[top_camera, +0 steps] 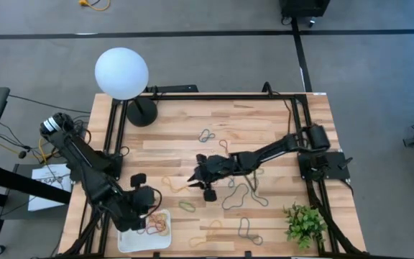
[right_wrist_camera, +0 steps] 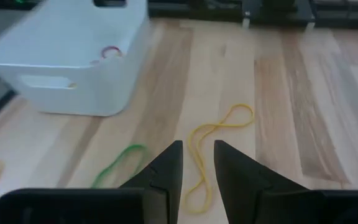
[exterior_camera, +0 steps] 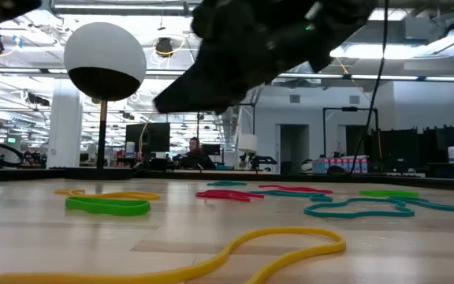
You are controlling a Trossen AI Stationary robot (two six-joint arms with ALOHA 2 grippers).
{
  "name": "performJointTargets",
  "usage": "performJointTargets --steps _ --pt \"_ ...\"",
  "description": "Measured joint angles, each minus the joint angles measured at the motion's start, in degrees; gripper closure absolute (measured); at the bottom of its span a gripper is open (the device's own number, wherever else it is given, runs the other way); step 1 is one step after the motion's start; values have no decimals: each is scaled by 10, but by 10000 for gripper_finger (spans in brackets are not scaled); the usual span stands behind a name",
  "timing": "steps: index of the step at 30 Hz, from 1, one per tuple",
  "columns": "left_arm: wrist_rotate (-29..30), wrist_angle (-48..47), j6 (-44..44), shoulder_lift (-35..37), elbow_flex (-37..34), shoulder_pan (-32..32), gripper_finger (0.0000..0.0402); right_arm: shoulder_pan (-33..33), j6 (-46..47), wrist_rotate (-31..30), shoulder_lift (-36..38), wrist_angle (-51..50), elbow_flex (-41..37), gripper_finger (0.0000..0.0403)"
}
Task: Pick and place items into bin
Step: Put the yellow rubber band into the bin
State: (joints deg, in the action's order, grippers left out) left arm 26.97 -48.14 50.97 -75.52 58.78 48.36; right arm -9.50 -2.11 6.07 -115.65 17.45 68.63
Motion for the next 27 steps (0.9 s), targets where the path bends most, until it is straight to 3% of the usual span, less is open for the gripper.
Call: performJointTargets --steps 9,15,24,27 --pt "84 -1 -44 24 0 0 318 4 0 -2 -102 -77 99 317" --pt "177 0 -49 24 0 -1 318 3 1 -2 -143 -85 125 317" --pt "310 2 -40 24 0 -1 318 2 0 -1 -149 -100 125 318" --pt "329 2 -16 24 0 -4 318 2 -10 -1 -148 -102 125 334"
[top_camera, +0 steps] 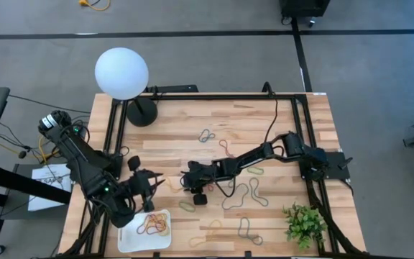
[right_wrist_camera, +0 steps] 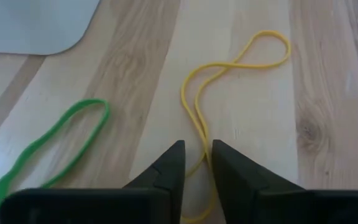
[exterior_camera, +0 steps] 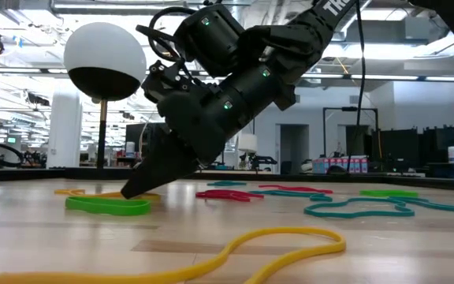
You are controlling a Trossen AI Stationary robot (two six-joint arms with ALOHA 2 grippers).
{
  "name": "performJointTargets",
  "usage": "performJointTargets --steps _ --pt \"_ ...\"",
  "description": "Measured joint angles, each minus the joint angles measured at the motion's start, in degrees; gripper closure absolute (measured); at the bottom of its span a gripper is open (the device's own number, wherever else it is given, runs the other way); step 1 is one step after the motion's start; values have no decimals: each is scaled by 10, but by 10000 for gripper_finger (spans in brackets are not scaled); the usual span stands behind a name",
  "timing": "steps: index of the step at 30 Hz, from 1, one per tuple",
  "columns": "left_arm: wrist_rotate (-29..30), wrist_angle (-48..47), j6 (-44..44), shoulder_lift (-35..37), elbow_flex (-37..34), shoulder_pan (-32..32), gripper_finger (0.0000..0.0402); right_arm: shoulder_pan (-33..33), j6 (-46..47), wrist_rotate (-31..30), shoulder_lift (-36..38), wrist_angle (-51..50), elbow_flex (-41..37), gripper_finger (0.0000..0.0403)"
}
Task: Pick and place items into bin
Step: Put the yellow rubber band into the bin
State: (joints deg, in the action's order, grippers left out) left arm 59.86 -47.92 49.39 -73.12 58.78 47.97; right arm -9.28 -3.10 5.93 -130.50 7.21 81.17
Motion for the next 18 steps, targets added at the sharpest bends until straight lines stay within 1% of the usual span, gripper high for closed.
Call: performJointTargets --steps 4,5,9,13,16,18 --pt "-13 0 22 0 0 -18 318 -1 -3 0 0 -3 0 387" --pt "-21 0 22 0 0 -24 318 -1 -3 0 2 -4 0 395" --pt "-47 0 21 0 0 -51 318 -1 4 0 21 -18 -4 394" --pt "-95 -1 16 0 0 -86 318 -1 5 -6 67 -12 -3 399" --pt "-154 -1 -18 0 0 -113 318 -3 2 -51 94 -11 -2 400" --pt "-172 3 -35 -1 0 -128 318 -5 -4 -87 109 -11 -2 401"
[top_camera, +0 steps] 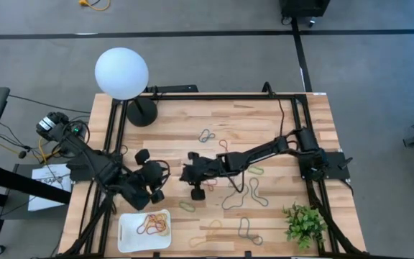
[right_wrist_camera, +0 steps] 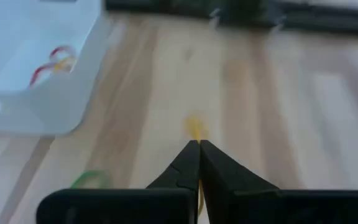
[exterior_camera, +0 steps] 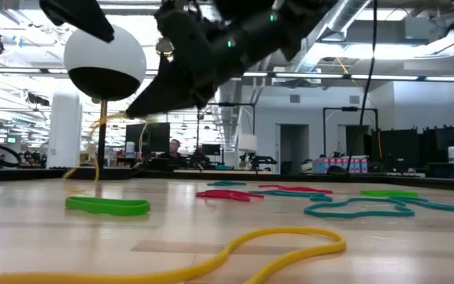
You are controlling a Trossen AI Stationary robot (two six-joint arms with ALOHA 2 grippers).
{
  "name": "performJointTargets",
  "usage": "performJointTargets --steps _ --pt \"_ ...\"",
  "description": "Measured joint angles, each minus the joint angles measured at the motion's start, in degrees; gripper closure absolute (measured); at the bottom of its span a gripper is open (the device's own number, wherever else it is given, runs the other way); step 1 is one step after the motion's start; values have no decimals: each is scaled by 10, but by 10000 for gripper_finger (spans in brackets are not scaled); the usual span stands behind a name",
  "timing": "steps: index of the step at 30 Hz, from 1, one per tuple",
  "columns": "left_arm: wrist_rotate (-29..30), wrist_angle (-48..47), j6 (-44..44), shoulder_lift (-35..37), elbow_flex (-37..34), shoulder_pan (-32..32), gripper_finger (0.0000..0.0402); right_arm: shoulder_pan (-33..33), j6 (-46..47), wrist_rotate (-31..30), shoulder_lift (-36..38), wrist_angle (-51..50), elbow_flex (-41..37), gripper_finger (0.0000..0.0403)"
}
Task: Pick and place items into bin
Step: Put the yellow rubber band into the bin
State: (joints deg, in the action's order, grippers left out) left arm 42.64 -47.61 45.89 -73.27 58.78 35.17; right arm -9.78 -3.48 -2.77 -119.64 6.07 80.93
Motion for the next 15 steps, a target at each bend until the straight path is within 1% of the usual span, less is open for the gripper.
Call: performJointTargets --steps 2,4,8,10,15 --pt "-9 8 -19 0 0 -13 314 0 0 -25 15 1 0 400" --pt "-17 16 -45 0 0 -23 303 1 0 -34 25 4 0 401" --pt "-21 21 -68 0 0 -39 267 2 0 -34 26 0 0 401" --pt "-41 21 -68 0 0 -48 245 2 0 -38 26 3 0 402" --pt "-81 21 -69 -3 0 -65 205 0 0 -97 26 16 0 402"
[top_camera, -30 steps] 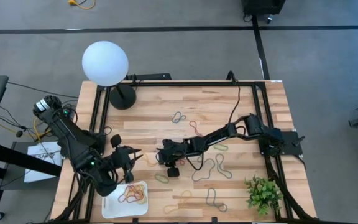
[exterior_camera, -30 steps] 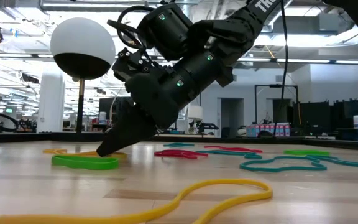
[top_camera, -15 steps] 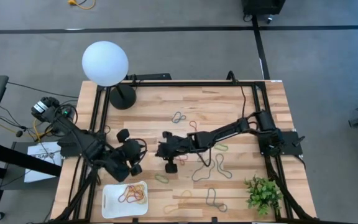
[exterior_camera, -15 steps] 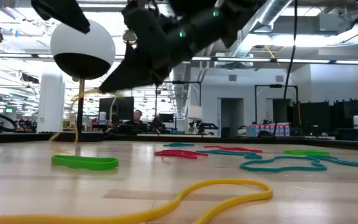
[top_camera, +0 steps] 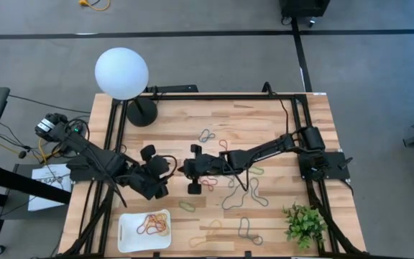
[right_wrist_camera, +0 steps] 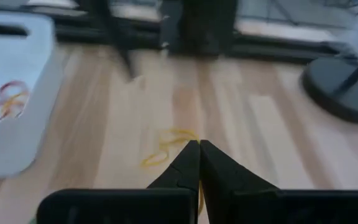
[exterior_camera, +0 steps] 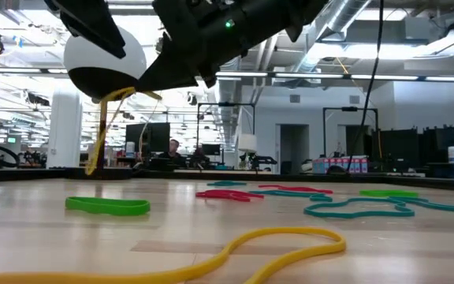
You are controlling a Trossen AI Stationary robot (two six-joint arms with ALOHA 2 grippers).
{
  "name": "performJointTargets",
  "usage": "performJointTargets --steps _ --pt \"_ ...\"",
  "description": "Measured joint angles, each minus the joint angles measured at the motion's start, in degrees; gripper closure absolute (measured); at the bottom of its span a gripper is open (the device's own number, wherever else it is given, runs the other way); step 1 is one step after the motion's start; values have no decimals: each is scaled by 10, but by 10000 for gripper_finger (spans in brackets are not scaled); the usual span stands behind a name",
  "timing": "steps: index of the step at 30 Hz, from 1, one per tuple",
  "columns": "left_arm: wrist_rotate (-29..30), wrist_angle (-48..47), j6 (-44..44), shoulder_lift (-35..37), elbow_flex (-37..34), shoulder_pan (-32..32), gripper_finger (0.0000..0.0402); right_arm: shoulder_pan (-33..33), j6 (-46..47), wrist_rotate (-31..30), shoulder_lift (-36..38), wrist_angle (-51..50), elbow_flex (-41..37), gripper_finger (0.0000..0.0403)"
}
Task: Pick and place items into bin
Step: Put the yellow rubber band into the bin
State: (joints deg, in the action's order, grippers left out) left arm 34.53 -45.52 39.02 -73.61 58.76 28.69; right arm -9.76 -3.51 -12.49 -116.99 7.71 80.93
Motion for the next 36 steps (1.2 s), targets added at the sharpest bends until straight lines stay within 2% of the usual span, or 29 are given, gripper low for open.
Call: performJointTargets --steps 6,12,25,29,36 --pt "7 -1 0 -28 0 -12 196 -1 0 3 0 72 0 402" --pt "37 -7 -1 -34 0 -13 196 -4 0 6 0 64 0 402" --pt "17 -29 0 -34 0 -13 203 -7 -2 5 0 90 0 403" --pt "17 -29 -7 -34 0 -13 248 -7 -2 5 0 91 0 403" --pt "-15 -31 -1 -34 0 -13 388 -7 0 4 0 88 0 400"
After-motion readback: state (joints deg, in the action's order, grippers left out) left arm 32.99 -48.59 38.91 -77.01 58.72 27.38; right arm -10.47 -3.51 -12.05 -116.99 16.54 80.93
